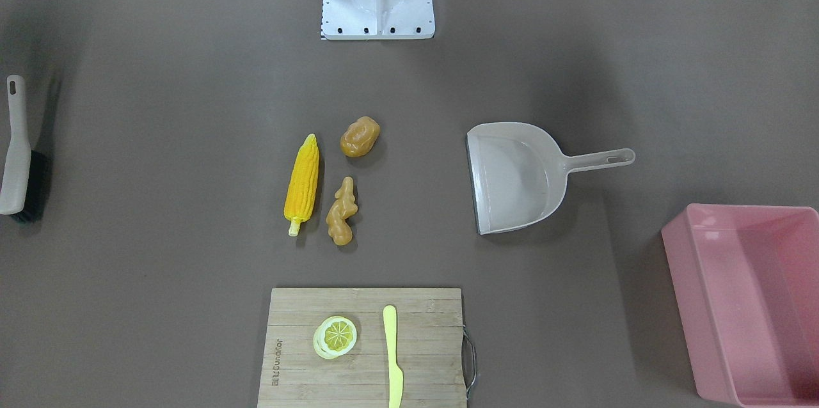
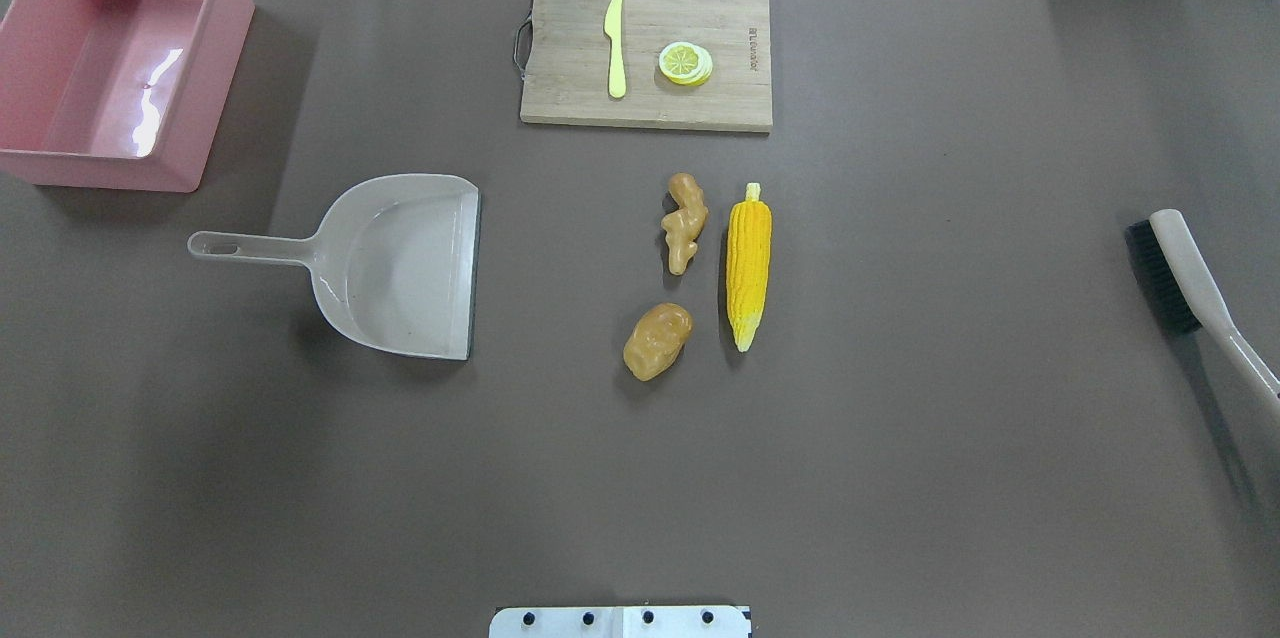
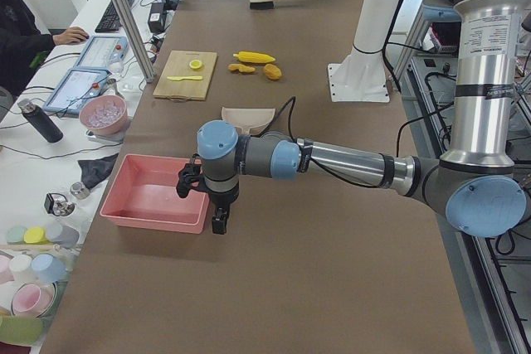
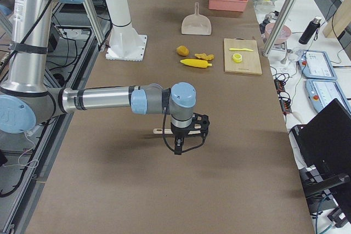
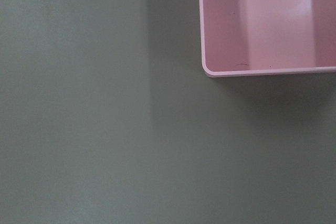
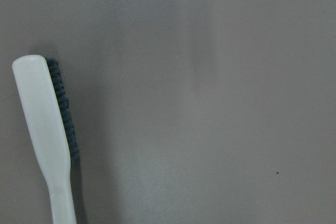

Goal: Sweep and dump trash into bin

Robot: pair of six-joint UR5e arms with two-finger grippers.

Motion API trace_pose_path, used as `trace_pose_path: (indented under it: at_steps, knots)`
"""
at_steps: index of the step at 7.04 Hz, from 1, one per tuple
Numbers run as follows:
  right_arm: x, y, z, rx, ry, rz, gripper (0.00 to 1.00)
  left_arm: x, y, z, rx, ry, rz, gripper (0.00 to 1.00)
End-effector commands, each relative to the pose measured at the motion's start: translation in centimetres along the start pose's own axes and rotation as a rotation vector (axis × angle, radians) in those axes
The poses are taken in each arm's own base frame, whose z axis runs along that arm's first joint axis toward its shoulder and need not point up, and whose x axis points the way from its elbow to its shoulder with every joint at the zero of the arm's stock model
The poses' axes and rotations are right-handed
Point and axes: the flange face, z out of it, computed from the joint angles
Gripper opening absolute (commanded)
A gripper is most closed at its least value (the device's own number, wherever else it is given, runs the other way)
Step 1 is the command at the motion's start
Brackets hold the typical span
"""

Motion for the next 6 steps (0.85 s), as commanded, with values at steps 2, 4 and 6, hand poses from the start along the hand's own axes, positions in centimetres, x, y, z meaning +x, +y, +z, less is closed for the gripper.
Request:
trace_pose_path:
  at_steps: [2,4,6]
  knots:
    - [0.1,0.1,0.0,0.0,0.0,0.004,1.0,0.3,-0.3,-0.3,0.008,0.0,0.007,0.98]
    - [0.0,0.1,0.0,-0.001,0.0,0.003,1.0,-0.2,0.5,0.2,-0.006,0.0,-0.005,0.98]
    - [0.0,0.0,0.0,0.001,0.0,0.002,1.0,-0.4,0.6,0.5,-0.011,0.0,-0.01,0.98]
